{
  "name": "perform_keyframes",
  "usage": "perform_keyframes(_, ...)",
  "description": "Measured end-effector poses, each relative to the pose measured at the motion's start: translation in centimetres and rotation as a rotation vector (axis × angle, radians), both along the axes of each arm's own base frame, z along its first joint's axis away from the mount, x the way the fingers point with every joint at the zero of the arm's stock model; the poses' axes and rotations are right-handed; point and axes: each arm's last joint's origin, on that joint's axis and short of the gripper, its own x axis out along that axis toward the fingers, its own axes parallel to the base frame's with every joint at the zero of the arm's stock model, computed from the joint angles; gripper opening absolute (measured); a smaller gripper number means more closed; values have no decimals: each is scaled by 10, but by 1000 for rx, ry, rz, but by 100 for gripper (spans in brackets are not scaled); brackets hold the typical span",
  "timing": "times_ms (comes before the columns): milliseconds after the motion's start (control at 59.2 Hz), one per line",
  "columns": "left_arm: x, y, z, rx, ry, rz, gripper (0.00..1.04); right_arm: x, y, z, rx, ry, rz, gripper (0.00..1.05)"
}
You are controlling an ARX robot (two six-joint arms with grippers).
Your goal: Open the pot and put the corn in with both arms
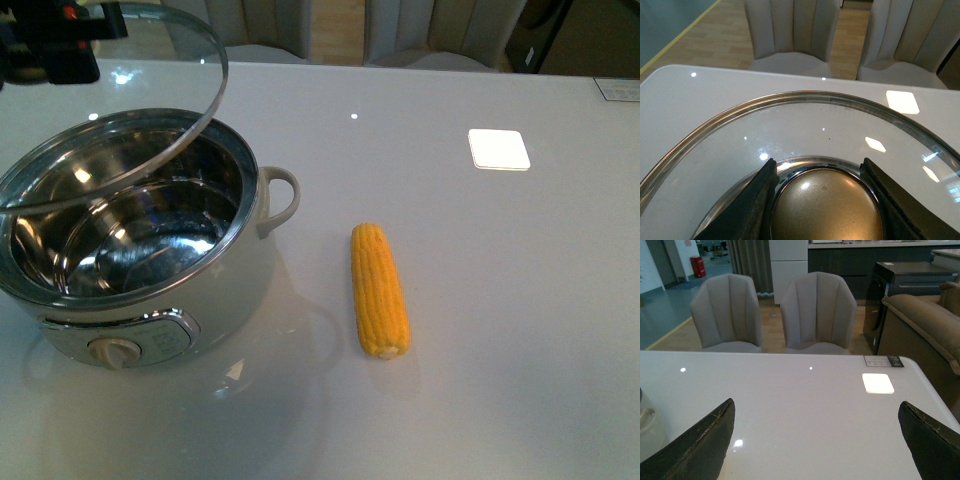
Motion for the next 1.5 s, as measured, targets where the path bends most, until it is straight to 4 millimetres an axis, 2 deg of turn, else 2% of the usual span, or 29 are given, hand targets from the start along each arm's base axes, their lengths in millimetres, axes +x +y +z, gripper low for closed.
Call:
perform_keyframes(186,4,27,14,2,-36,43,44,0,0,0,0,0,0,96)
perform_keyframes(524,-1,112,19,28,-84,205,44,0,0,0,0,0,0,96)
perform_keyframes(642,-7,142,15,28,-86,265,44,0,0,0,0,0,0,96)
perform_keyframes(844,-18,188,-11,38,-38,344,44,0,0,0,0,0,0,96)
perform_keyframes(1013,-25,213,-34,45,-2,388,44,0,0,0,0,0,0,96)
perform_keyframes(1250,-29,228,-64,45,20,382,44,0,0,0,0,0,0,96)
perform_keyframes(1503,-23,242,-102,30,50,355,44,0,0,0,0,0,0,96)
